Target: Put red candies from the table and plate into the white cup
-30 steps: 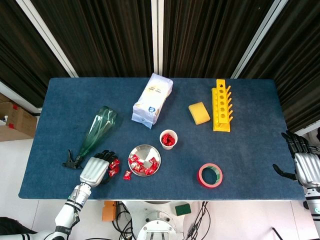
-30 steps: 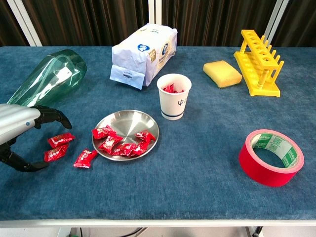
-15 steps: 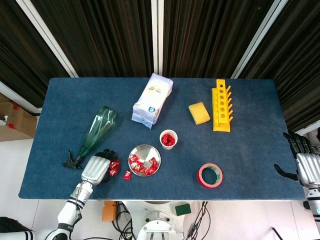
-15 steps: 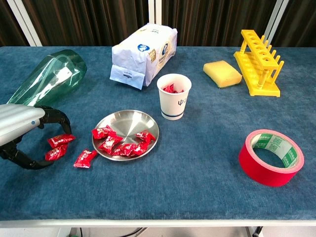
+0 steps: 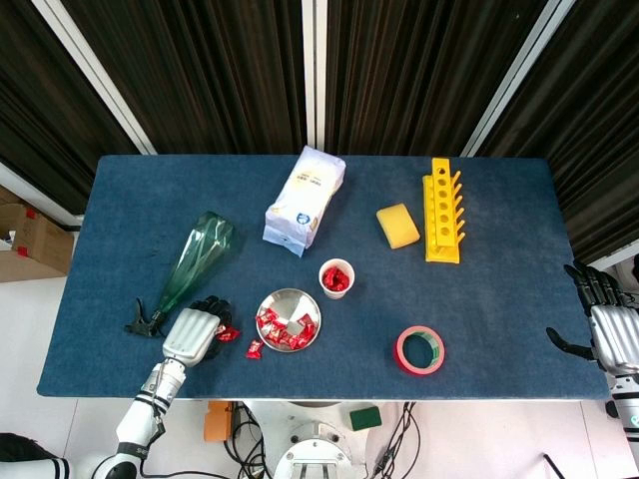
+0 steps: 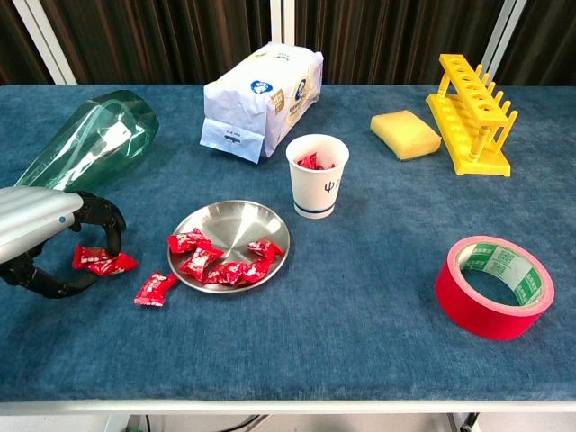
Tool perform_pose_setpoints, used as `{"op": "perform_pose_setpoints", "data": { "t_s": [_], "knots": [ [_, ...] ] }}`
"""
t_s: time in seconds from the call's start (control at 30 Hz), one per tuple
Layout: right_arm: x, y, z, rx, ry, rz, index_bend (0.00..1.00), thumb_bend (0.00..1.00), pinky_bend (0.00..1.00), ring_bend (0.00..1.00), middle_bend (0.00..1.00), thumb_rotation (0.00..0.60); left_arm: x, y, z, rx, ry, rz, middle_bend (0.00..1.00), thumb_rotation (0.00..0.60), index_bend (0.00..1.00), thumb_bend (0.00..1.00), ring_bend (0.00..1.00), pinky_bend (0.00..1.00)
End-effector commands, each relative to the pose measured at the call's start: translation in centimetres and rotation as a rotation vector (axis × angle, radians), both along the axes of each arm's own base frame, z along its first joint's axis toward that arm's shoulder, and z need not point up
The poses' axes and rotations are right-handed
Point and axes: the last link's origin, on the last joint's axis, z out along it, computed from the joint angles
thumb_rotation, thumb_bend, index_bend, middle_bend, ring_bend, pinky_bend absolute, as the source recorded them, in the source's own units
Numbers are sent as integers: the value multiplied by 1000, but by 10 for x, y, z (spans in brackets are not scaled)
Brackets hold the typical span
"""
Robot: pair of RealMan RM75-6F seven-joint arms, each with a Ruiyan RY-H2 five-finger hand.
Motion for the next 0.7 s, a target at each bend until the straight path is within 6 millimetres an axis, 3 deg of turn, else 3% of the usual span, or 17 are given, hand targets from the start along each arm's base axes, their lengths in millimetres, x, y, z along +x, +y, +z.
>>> {"op": "perform_pose_setpoints", "data": {
  "t_s": [0.03,0.7],
  "knots": [
    [0,0,0,0,1,0,0,222,0,0,0,600,0,1,0,2,-1,0,260,600,471,370,177,319],
    [0,-1,-1,-1,2,-4,0,222,0,0,0,600,4,6,-1,75,-81,-6,406,600,652,482,286,412]
  ]
}}
